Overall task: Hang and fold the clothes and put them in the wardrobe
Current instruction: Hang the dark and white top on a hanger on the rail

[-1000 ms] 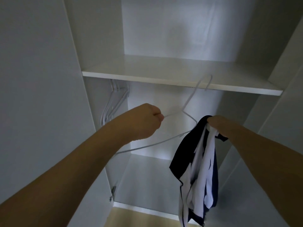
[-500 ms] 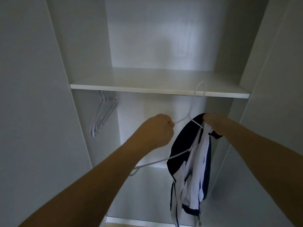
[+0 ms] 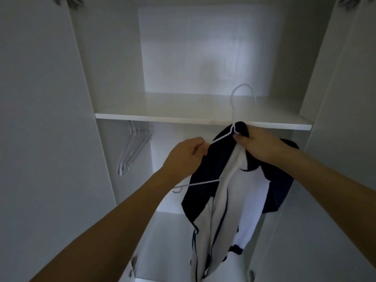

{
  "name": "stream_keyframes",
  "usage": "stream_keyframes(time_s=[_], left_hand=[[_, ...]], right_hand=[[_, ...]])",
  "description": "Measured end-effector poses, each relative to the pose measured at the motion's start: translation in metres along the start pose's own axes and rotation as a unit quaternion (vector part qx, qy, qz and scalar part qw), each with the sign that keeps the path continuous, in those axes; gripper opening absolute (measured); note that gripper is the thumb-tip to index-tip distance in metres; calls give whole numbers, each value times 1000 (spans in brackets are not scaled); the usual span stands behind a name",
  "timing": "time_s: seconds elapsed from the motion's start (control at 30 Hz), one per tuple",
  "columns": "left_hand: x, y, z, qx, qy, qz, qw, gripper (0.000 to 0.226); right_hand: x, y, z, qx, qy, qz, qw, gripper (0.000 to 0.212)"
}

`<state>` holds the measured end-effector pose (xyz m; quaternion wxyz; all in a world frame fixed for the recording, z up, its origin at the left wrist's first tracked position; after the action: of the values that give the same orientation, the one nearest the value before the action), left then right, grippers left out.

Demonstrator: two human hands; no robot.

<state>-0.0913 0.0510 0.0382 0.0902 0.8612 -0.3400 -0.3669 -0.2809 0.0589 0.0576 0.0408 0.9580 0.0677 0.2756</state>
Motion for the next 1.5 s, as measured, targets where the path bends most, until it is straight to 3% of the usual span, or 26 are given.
stream_keyframes(time_s=[0.07,0.1,0.17,0.23,0.3,0.37,0.43,0.5,0.6,0.73,0.83,0.97,1.03,1.1,1.17,1.33,1.43,1.5], left_hand=[[-6,-1,-17,-87,157,18,984,16],[-1,-7,-26,-150,210,-2,966,30],[18,-34,-36,-291,192,-48,936,58],[50,-60,-25,-371,73,-118,918,68],[95,-60,13,-302,-106,-235,918,87],[116,-40,70,-76,-246,-290,922,106],[101,-26,122,169,-307,-256,901,84],[88,-18,144,290,-294,-211,886,43],[106,-10,115,267,-315,-250,876,30],[146,-9,10,106,-428,-328,836,26],[138,0,-59,44,-404,-311,859,26],[67,22,-58,115,-411,-265,865,26],[28,37,-43,139,-413,-219,873,27],[3,52,-38,131,-359,-190,904,32],[-10,65,-43,105,-302,-171,932,32],[-39,82,-50,91,-303,-113,942,19],[-56,82,-51,93,-298,-84,946,16],[-60,82,-58,83,-291,-79,950,16]], right_hand=[[3,4,-6,-9,-31,-8,999,34],[0,5,-12,-27,-39,-7,999,35],[-7,3,-26,-78,-36,5,996,37],[-12,0,-41,-132,-27,4,991,42],[-15,-4,-51,-162,5,-11,987,45],[-13,-8,-58,-173,19,-17,985,46],[-7,-11,-64,-173,21,-27,984,46],[-3,-15,-69,-173,11,-38,984,45],[-7,-25,-77,-168,-40,-29,985,53],[-26,-33,-76,-135,-149,28,979,76],[-31,-27,-60,-152,-247,72,954,71],[-28,-11,-46,-143,-151,92,974,77],[-14,-8,-42,-138,-84,48,986,74],[7,-12,-39,-136,-47,-15,989,66],[27,-19,-38,-133,-64,-65,987,77],[50,-19,-32,-137,-116,-72,981,101],[63,-14,-21,-130,-125,-77,981,109],[67,-8,-13,-118,-131,-80,981,103]])
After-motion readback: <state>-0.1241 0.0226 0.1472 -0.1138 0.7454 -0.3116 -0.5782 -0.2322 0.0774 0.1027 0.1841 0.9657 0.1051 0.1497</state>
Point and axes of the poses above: each hand's wrist, its own y-axis towards the middle knuckle, its own z-axis out of the palm, x = y × z, the point moved 9 cm from there along y, towards the middle knuckle, and after that the axes turned 12 degrees about x, right-handed, at the moved point
